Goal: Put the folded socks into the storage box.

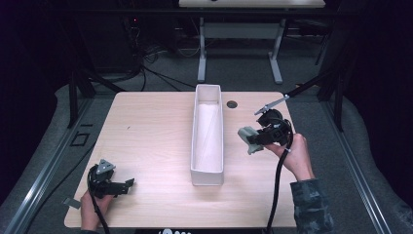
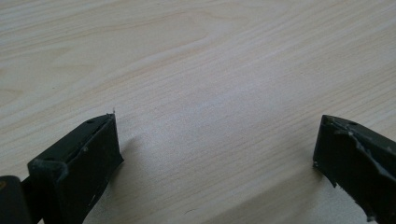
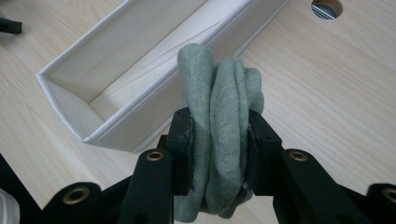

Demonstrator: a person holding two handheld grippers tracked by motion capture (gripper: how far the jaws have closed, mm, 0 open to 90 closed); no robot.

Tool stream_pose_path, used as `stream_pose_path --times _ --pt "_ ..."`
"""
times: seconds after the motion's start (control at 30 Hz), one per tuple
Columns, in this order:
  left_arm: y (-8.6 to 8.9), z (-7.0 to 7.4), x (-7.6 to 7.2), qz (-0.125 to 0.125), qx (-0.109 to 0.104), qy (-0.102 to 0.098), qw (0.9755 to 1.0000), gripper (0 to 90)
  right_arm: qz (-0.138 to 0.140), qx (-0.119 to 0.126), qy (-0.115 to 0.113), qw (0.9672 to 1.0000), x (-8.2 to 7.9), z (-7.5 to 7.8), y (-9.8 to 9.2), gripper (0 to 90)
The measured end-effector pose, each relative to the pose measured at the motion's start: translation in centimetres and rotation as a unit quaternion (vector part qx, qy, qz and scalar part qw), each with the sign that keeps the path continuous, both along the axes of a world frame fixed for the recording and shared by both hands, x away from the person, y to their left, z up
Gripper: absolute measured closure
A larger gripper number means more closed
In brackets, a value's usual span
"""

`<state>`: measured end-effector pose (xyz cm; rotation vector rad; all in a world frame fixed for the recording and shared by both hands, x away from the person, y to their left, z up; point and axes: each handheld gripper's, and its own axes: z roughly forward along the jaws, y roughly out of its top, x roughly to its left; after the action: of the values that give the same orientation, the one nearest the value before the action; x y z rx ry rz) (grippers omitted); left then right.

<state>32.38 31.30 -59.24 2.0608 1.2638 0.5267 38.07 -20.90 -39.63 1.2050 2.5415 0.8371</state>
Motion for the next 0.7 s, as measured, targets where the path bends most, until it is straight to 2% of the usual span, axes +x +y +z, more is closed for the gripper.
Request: stream_pose_path --times 0.33,0.7 --pt "0.0 0.0 0.0 0.000 0.000 0.000 1.0000 0.5 0.012 -0.010 0.002 0.9999 0.5 1.0 0.9 67.3" --pt "0.0 0.0 0.0 0.000 0.000 0.000 1.0000 0.5 0.037 -0.016 -0.002 0.9992 0.9 2.3 2.8 67.1"
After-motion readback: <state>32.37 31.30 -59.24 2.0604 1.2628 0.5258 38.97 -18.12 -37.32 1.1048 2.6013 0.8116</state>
